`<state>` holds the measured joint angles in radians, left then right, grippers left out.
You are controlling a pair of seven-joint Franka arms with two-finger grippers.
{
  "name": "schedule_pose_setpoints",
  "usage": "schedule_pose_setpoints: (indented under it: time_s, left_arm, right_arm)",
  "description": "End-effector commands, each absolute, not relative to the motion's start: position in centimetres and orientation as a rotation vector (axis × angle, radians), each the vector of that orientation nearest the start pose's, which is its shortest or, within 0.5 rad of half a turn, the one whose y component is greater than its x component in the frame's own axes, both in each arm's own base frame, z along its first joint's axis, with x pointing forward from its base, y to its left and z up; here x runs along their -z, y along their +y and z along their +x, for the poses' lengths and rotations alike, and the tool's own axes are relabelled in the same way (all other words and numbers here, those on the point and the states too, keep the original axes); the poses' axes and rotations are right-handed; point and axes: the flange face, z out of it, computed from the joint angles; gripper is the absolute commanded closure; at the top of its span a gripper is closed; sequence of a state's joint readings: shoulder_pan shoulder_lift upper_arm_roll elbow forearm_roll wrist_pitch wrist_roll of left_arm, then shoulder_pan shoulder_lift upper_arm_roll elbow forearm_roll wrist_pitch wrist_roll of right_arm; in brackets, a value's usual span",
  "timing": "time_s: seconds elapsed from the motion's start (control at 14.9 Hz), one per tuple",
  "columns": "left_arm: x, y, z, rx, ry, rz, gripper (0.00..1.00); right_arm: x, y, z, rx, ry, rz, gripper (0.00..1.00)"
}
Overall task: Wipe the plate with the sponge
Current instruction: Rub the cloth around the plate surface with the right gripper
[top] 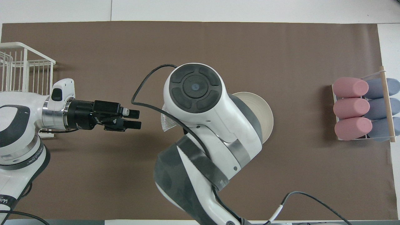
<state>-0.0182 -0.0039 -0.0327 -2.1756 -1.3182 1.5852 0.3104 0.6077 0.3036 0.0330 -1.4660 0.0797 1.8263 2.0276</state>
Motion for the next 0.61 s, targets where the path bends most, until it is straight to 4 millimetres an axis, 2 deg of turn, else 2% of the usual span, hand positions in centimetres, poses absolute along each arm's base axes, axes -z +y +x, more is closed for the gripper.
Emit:
schedule_pose_setpoints:
  time_s: [0.0, 0.13, 0.4, 0.54]
  left_arm:
    - [-43.2, -11.3, 50.0, 0.299, 0.087, 1.934, 0.0]
    - [-42.8, -10.7, 50.5, 0.28, 0.086, 2.019, 0.0]
    - [-40.9, -9.4, 51.2, 0.233, 0.083, 2.255, 0.0]
    - [-40.6, -8.7, 51.3, 0.228, 0.064, 2.318, 0.0]
  right_arm:
    - [-46.5, 34.1, 51.0, -0.074, 1.875, -2.396, 1.0]
    - [-43.1, 30.6, 51.3, -0.014, 1.827, -2.35, 1.0]
    - [-38.3, 28.0, 49.7, 0.038, 1.786, -2.317, 1.0]
    - [-36.1, 26.1, 49.7, 0.042, 1.781, -2.338, 1.0]
